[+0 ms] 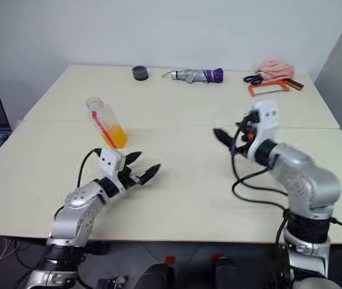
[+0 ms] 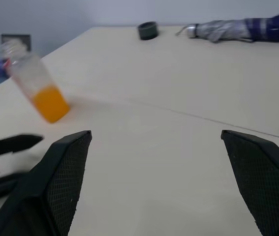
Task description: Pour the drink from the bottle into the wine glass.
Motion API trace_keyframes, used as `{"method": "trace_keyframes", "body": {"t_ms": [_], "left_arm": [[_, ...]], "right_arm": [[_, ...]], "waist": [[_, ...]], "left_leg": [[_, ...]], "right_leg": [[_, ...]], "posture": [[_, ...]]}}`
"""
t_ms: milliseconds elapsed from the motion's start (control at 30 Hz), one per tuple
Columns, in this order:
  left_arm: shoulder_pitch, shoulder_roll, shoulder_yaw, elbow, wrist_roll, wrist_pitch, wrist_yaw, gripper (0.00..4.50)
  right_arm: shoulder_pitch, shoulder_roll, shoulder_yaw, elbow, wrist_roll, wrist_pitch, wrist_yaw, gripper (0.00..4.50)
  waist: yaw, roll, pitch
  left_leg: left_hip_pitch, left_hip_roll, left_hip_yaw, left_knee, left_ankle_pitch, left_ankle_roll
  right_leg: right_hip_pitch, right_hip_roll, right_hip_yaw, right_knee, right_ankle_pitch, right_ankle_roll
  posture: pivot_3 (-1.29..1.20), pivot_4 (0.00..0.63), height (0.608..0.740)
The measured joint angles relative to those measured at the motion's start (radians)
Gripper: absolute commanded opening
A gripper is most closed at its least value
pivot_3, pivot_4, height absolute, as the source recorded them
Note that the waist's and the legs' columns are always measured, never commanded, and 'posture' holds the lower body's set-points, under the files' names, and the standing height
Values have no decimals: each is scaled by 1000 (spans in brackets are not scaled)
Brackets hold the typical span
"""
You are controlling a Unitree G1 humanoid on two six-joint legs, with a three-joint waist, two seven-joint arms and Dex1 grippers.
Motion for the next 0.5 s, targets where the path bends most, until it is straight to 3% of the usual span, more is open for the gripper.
{"method": "trace_keyframes", "body": {"t_ms": [200, 500], "left_arm": [[-100, 164, -64, -67, -111, 96, -341, 4450], [-175, 201, -144, -18, -93, 80, -548, 4450]], "right_arm": [[-147, -125, -161, 330, -4, 220, -65, 4500], [-257, -220, -97, 764, -20, 194, 23, 4500]], "waist": [[-1, 2, 1], [-13, 3, 1]], "left_leg": [[0, -1, 5, -1, 0, 0], [0, -1, 7, -1, 0, 1]], "right_leg": [[0, 3, 1, -1, 0, 0], [0, 4, 2, -1, 0, 0]], "posture": [[0, 150, 740], [0, 150, 740]]}}
